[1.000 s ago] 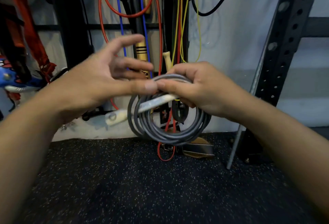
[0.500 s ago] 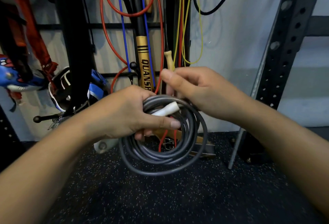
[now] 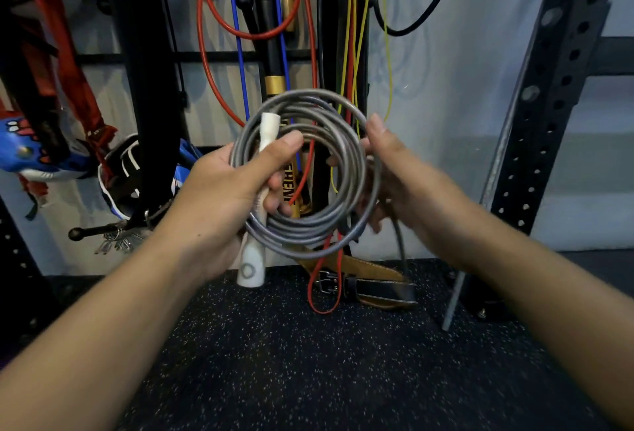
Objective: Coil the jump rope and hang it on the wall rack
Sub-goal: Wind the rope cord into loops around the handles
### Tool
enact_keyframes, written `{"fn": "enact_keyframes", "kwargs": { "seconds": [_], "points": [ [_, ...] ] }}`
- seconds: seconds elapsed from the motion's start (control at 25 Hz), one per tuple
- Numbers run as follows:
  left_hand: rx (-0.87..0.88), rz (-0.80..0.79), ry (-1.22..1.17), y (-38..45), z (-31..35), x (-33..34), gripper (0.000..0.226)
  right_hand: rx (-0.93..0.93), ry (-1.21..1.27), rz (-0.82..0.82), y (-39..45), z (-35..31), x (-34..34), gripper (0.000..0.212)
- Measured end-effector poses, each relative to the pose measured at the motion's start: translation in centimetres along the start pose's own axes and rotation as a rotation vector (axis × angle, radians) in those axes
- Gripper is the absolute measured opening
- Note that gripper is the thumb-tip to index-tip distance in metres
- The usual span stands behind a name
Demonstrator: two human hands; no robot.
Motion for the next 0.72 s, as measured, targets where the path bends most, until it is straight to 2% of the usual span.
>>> {"fn": "enact_keyframes", "kwargs": {
  "seconds": [0.04,0.12,0.28,0.36,0.52,0.72],
  "points": [
    [0.006,0.068,-0.073,0.1,-0.3,0.1,0.033,0.022,0.077,-0.031,0.0,0.6,1.0,0.081],
    [0.033,0.193,-0.185,0.1,-1.0,0.7,0.024,0.037,0.192,-0.019,0.0,1.3,3.0,0.071],
    [0.056,0.344,-0.342,-0.9,-2.7,2.6,0.022,-0.065,0.255,0.227,0.4,2.0,5.9,0.031],
    [0.043,0.357,-0.266,-1.2,-3.0,3.0,0.026,-0.039,0.231,0.326,0.5,2.5,5.8,0.031],
    [0.007,0.293,-0.25,-1.2,-2.8,2.9,0.025,0.013,0.159,0.365,0.2,1.9,4.7,0.03],
    [0.064,0.409,-0.406,-1.7,-3.1,3.8,0.023,0.124,0.303,0.265,0.0,1.3,5.4,0.025]
  ]
}}
Point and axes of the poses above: each hand's wrist, its own y-axis towards the middle knuckle, its own x-axis out of the palm, z = x × y, the point moved 4 cm from there along y, towards the middle knuckle, and after that the axes turned 14 degrees about -z, right-handed, at the moved point
